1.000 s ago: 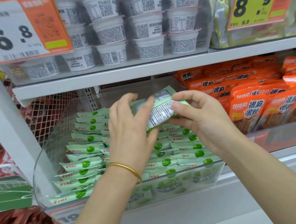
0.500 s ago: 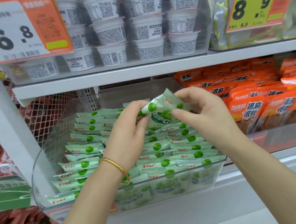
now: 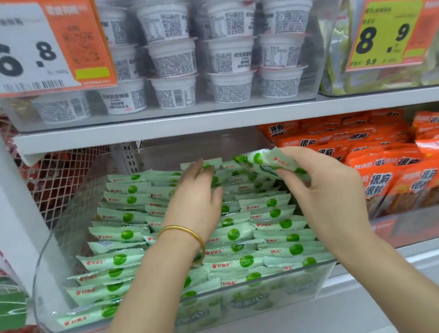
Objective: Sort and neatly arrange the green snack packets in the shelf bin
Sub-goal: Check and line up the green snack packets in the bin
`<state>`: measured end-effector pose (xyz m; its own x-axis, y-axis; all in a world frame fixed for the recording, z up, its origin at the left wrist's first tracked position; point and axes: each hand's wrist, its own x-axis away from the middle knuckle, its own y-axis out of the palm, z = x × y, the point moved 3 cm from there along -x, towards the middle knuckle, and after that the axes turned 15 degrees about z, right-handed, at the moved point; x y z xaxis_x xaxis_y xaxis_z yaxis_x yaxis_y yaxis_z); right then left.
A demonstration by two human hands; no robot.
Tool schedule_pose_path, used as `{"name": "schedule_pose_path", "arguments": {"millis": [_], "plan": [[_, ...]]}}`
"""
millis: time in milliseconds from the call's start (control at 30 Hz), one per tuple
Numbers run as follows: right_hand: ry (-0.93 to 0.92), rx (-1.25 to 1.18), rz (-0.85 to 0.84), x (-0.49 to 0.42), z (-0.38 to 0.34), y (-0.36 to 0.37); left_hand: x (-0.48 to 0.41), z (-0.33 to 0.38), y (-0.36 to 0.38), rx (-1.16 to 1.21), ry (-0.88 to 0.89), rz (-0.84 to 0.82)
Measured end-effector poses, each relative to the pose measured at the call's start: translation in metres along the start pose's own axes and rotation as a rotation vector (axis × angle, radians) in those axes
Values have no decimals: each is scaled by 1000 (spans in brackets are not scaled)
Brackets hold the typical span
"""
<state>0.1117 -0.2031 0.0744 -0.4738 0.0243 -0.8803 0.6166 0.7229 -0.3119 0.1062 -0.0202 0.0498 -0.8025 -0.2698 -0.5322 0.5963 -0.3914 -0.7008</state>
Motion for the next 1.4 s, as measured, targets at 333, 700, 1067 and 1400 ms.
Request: {"name": "schedule_pose_path", "arguments": {"millis": [333, 700, 1067, 1400], "plan": [[-160, 370, -160, -30, -4, 70, -6, -8, 38, -273, 35, -324], [-86, 616, -705, -42, -2, 117, -7, -9, 35, -241, 27, -325], [8, 322, -796, -1, 11, 106, -14, -15, 30, -197, -47, -297], [82, 324, -1008, 5, 21, 116, -13, -21, 28, -193, -63, -310]]}}
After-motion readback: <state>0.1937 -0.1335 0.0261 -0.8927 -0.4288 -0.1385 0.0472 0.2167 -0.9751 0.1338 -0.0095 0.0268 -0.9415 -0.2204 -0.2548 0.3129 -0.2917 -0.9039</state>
